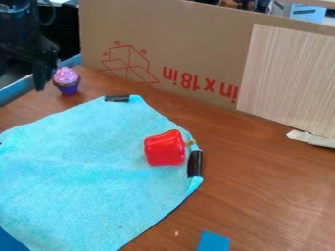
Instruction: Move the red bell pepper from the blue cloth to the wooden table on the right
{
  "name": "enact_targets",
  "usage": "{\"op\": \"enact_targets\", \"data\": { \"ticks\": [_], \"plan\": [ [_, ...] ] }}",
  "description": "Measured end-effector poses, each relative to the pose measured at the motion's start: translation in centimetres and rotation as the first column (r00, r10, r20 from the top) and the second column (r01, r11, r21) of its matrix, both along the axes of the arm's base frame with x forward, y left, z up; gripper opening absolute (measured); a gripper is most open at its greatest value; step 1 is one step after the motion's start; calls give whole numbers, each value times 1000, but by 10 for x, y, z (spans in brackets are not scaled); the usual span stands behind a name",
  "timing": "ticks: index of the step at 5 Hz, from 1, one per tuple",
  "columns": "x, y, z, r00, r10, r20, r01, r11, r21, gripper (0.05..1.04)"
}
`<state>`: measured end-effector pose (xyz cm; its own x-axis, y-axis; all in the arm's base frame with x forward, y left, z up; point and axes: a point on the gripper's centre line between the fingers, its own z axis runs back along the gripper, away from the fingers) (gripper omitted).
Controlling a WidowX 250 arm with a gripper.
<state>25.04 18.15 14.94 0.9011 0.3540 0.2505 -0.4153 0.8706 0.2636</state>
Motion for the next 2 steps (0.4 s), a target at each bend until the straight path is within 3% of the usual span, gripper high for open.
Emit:
{"op": "enact_targets", "data": {
  "ticks": [1,2],
  "plan": [
    [1,-6,-9,994,-105,-15,104,994,-12,1000],
    [9,-22,-12,940,-341,-2,339,936,-93,999]
  ]
}}
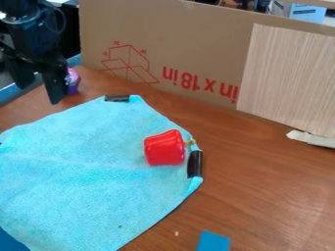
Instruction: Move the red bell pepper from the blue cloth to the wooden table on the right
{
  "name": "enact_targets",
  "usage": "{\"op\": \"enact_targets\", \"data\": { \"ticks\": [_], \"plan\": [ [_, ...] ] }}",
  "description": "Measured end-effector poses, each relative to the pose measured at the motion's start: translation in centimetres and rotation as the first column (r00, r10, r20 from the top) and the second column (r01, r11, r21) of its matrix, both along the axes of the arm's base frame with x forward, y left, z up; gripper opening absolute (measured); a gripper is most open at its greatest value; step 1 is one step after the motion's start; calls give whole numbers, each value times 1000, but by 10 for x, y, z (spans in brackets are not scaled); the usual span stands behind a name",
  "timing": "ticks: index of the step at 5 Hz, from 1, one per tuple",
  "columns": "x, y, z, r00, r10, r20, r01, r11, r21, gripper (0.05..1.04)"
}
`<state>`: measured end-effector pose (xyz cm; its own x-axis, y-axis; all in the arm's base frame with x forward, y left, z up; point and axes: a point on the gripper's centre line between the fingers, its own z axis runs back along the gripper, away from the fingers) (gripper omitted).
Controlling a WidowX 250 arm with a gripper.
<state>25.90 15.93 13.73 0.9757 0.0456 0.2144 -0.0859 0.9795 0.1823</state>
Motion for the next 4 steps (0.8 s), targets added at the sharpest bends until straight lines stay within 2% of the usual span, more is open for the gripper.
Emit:
{"op": "enact_targets", "data": {
  "ticks": [1,2,3,4],
  "plan": [
    [6,-10,-9,971,-239,3,237,964,-120,1000],
    [15,-24,-16,888,-457,49,458,873,-167,1000],
    [23,-34,-21,813,-577,79,582,803,-127,999],
    [30,-49,-38,734,-673,89,679,728,-97,999]
  ]
}}
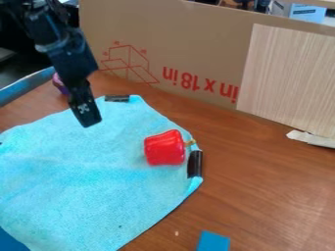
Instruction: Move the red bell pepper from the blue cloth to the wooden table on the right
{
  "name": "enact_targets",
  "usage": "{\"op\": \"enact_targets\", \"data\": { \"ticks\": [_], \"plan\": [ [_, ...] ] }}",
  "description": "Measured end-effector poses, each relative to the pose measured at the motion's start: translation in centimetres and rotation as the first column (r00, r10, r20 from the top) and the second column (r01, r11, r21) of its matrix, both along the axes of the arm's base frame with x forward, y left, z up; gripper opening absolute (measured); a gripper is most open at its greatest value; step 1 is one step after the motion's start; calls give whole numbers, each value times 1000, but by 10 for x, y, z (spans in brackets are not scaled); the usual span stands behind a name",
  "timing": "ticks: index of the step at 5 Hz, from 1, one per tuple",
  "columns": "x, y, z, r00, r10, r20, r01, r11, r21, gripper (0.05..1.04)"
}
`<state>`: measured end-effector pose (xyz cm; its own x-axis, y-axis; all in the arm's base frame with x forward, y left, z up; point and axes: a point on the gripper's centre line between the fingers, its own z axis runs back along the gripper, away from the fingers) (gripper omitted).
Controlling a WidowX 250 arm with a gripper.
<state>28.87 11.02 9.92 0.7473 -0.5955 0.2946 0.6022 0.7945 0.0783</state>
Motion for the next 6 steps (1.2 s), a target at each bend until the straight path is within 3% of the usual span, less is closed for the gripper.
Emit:
{"op": "enact_targets", "data": {
  "ticks": [2,6],
  "plan": [
    [9,-21,-15,995,-91,28,90,995,46,1000],
    [27,-66,-42,986,-159,-43,160,987,26,1000]
  ]
}}
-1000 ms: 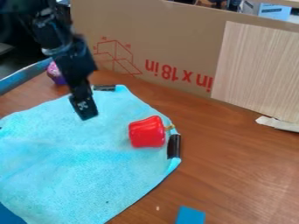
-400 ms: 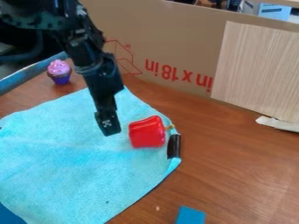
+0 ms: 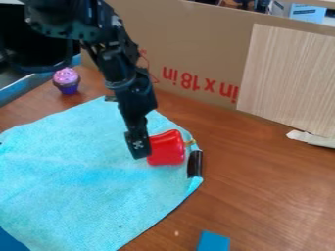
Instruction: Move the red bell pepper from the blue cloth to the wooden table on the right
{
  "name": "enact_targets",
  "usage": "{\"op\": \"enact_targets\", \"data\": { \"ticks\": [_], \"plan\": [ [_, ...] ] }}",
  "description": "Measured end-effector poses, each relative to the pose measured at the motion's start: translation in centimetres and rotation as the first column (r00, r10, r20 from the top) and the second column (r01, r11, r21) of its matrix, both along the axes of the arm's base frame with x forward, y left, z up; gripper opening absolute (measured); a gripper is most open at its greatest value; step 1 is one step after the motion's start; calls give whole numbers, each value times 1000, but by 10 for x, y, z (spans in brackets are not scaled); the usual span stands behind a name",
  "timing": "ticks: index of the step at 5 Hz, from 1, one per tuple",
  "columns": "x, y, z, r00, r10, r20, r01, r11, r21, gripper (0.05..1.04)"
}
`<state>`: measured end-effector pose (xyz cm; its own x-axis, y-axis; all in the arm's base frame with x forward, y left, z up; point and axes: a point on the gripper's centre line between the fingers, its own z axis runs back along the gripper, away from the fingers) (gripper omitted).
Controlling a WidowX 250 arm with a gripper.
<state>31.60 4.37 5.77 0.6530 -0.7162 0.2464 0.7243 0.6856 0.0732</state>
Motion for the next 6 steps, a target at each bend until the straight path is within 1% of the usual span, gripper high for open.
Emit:
{"op": "enact_targets", "data": {
  "ticks": [1,2,3,4,5,6],
  "plan": [
    [9,-3,2,1000,2,11,-2,1000,8,1000],
    [12,-8,-5,1000,10,-10,-10,1000,5,1000],
    [16,-10,-7,999,53,1,-53,999,1,948],
    [20,-7,-8,991,127,30,-126,992,-4,712],
    [17,-7,-9,988,154,32,-154,988,-3,694],
    [11,-14,-5,982,185,29,-185,983,-24,694]
  ]
}}
